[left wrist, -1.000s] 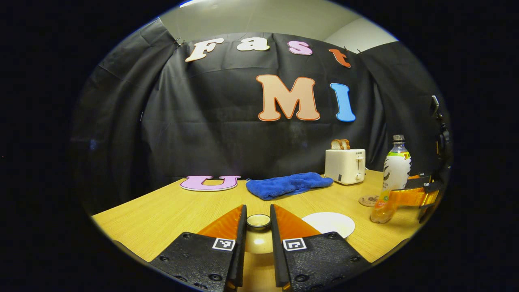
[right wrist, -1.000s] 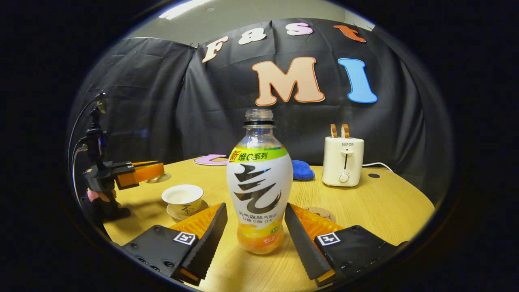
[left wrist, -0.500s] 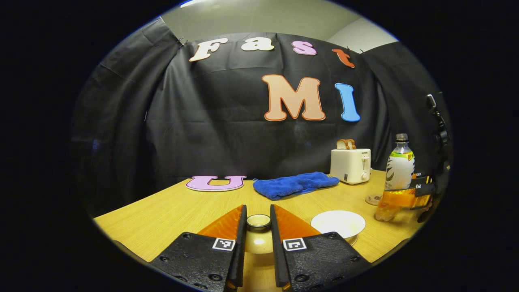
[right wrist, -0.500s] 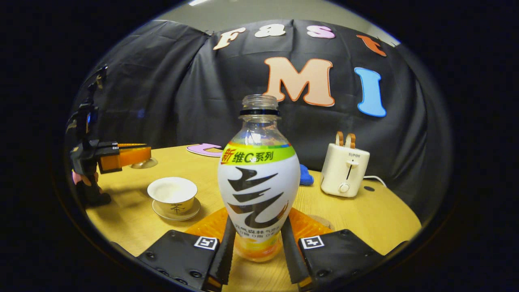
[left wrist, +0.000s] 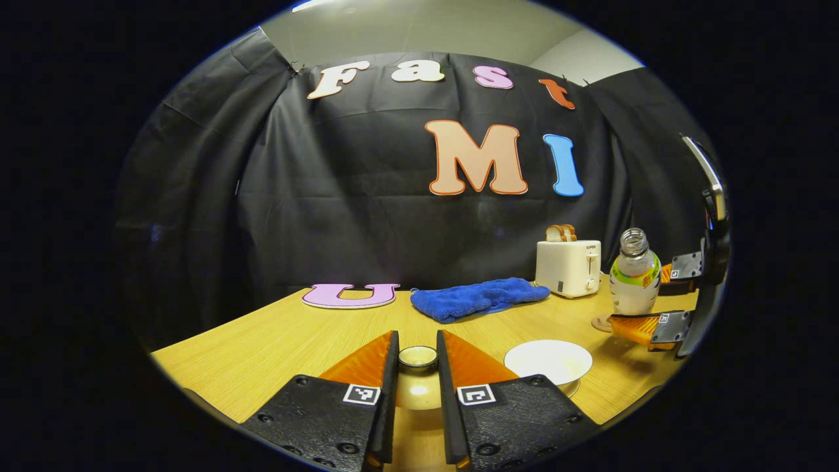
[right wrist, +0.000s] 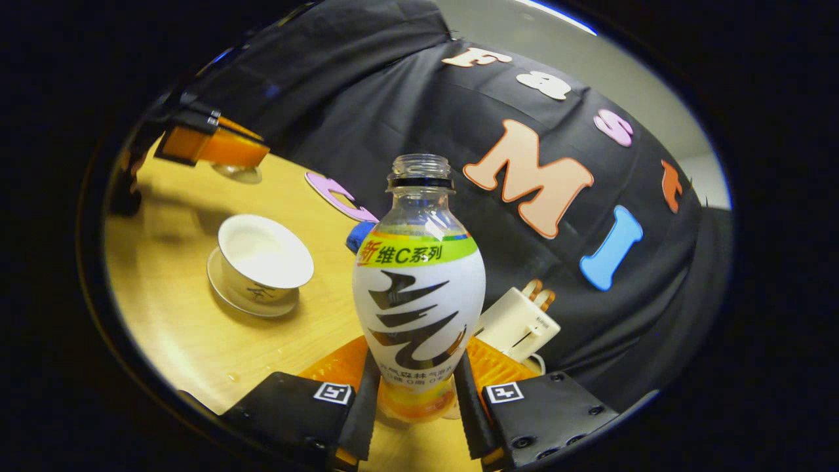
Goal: Open the teacup lid with one hand, grasp the water bottle and pour water into the teacup with the other hand; after pouring, place the water bottle on the coaster and then close the teacup lid.
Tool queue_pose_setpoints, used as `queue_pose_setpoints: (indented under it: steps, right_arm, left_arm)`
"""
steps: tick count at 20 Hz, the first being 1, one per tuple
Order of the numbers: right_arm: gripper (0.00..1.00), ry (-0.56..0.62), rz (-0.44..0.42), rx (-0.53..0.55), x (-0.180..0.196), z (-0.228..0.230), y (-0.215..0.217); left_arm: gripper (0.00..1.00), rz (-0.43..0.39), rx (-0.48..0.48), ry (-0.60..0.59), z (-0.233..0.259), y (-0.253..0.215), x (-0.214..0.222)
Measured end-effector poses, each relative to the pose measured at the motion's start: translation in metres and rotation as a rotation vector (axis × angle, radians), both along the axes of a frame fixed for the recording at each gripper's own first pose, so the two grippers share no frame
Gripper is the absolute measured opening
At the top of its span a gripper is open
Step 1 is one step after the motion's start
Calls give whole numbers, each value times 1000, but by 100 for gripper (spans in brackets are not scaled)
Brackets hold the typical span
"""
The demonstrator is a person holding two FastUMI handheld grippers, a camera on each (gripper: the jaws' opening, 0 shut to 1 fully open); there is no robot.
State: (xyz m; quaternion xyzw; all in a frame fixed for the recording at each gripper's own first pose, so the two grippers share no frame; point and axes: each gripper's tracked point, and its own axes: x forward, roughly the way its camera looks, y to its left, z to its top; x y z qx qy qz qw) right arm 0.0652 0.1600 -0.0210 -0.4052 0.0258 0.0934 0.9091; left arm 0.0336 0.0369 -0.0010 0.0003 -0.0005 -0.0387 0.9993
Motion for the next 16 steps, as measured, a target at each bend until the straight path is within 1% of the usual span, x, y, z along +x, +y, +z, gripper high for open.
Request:
queue_pose_setpoints:
  steps: [4,7,9,12,16]
  right_arm:
    - [59,-99,-13,-247,16,17,-2]
    - [59,-182,-13,-434,19,24,-8]
    - [59,-215,-13,-519,21,24,-11]
    - [59,-304,-4,-640,22,33,-7]
    - [59,-368,29,-739,17,34,-1]
  left_arm:
    - [28,1,0,0,0,0,0]
    - [28,1,0,0,0,-1,0]
    - [28,1,0,-1,-1,-1,1]
    - [28,1,0,-1,0,0,1]
    - [28,1,0,-1,-1,-1,1]
